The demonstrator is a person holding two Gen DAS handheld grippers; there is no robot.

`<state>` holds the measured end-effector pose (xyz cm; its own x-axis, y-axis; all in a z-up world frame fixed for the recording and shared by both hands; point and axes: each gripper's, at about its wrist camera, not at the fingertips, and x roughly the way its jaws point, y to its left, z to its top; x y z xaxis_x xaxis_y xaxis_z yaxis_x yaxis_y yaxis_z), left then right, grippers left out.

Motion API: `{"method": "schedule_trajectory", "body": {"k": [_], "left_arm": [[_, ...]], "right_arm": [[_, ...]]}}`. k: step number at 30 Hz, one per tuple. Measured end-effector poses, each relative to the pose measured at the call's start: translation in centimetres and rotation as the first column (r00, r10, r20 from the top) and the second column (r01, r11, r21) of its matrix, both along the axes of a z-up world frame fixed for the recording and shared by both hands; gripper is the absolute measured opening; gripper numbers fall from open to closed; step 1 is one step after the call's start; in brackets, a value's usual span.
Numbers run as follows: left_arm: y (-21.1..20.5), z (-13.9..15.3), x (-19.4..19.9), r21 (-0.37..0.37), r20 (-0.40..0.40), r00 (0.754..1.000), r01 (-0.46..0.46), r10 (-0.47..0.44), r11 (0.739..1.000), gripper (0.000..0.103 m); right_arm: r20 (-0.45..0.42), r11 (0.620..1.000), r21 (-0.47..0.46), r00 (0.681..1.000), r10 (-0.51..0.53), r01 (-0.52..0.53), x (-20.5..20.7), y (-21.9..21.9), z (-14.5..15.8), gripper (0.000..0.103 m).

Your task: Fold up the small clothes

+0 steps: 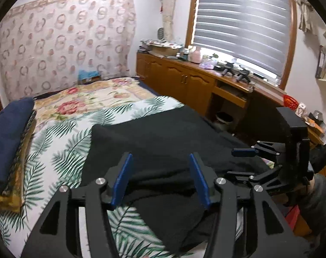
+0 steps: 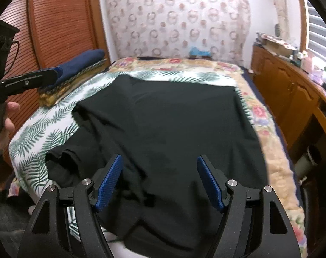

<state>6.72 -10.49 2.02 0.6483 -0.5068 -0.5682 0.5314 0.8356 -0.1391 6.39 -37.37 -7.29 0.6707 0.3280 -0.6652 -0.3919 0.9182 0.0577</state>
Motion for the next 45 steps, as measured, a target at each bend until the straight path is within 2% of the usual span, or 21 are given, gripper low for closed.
{"method": "schedule_trajectory", "body": {"k": [4,7,9,11,13,14,17,22,31,39,45], "left_arm": [[1.5,-1.4,0.0,0.005,-0.02,0.999,-0.039,0.039,0.999,0.053],[2.6,-2.4,0.2,0.003,-0.04,0.997,-0.064,0.064,0.998,0.053],[3.2,-2.9,0.3,0.005,-0.048,0.996,-0.08,0.08,0.997,0.053],[3.6,-3.2,0.3,0.01,-0.049,0.995,-0.091,0.092,0.996,0.053],[4.0,-3.4,0.3,0.011,-0.048,0.994,-0.099,0.1,0.995,0.053],[4.1,-3.5,0.3,0.007,-0.049,0.993,-0.103,0.103,0.995,0.053],[4.5,-3.5,0.6,0.0,-0.049,0.992,-0.113,0.113,0.994,0.054],[4.8,-3.5,0.6,-0.012,-0.043,0.992,-0.118,0.118,0.993,0.053],[4.8,-3.4,0.2,-0.026,-0.032,0.993,-0.114,0.114,0.993,0.054],[4.1,-3.3,-0.3,-0.027,-0.022,0.995,-0.102,0.101,0.994,0.054],[4.0,-3.4,-0.3,-0.023,-0.023,0.995,-0.099,0.098,0.995,0.054]], "right_arm": [[-0.036,0.998,-0.014,0.998,0.053,-0.053,0.5,1.8,-1.1,0.074],[-0.067,0.997,-0.024,0.995,0.076,-0.078,1.0,2.7,-2.0,0.067],[-0.081,0.995,-0.033,0.993,0.09,-0.093,1.3,3.2,-2.5,0.056],[-0.083,0.994,-0.042,0.991,0.102,-0.105,1.4,3.5,-2.8,0.033],[-0.07,0.993,-0.062,0.993,0.1,-0.105,1.3,3.6,-2.7,0.021],[-0.061,0.992,-0.066,0.993,0.1,-0.104,1.2,3.5,-2.6,0.011],[-0.011,0.994,-0.049,0.995,0.096,-0.097,0.7,3.2,-1.4,0.008],[0.115,0.997,-0.019,0.99,0.081,-0.08,-0.7,2.6,2.1,0.007],[0.213,0.998,-0.023,0.975,0.056,-0.053,-2.1,1.5,6.4,0.007],[0.211,0.998,-0.05,0.977,-0.012,0.023,-2.4,-1.7,6.8,0.007],[0.089,0.992,-0.101,0.994,-0.066,0.075,-1.6,-3.4,2.7,0.007]]}}
